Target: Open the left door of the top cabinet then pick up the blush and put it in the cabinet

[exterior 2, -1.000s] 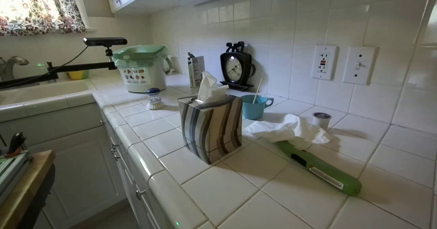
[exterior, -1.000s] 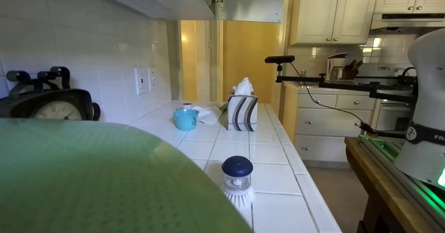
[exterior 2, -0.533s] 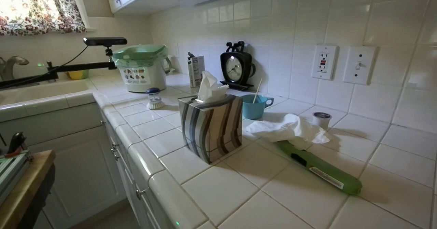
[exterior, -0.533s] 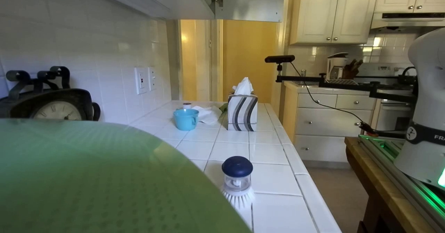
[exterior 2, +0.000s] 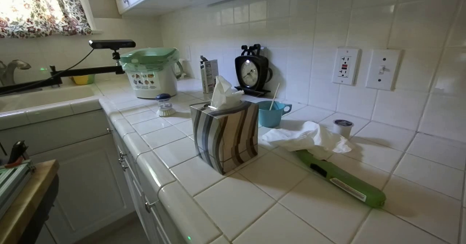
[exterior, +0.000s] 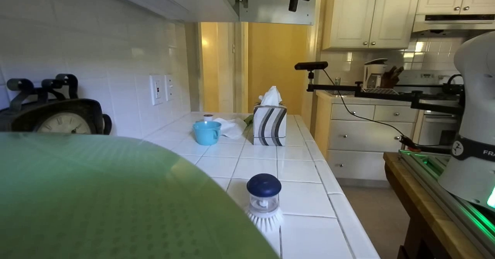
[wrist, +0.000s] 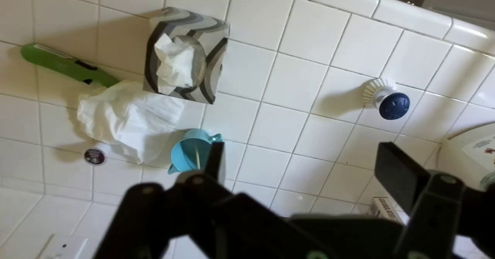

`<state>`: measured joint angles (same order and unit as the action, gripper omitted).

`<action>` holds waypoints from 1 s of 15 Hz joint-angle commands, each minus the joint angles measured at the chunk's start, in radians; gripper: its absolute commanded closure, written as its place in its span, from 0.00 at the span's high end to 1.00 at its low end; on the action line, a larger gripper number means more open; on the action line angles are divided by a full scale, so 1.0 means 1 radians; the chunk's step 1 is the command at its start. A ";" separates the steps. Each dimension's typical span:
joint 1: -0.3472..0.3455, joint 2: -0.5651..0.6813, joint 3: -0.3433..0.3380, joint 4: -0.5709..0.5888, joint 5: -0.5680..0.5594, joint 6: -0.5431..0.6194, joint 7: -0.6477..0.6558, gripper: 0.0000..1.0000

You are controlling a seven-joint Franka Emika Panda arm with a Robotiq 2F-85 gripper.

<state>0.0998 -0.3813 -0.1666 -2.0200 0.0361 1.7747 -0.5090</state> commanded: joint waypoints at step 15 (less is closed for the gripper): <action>0.029 0.070 0.111 -0.205 0.144 0.214 -0.181 1.00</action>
<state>0.1240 -0.2875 -0.0559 -2.1761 0.1396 1.9251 -0.6324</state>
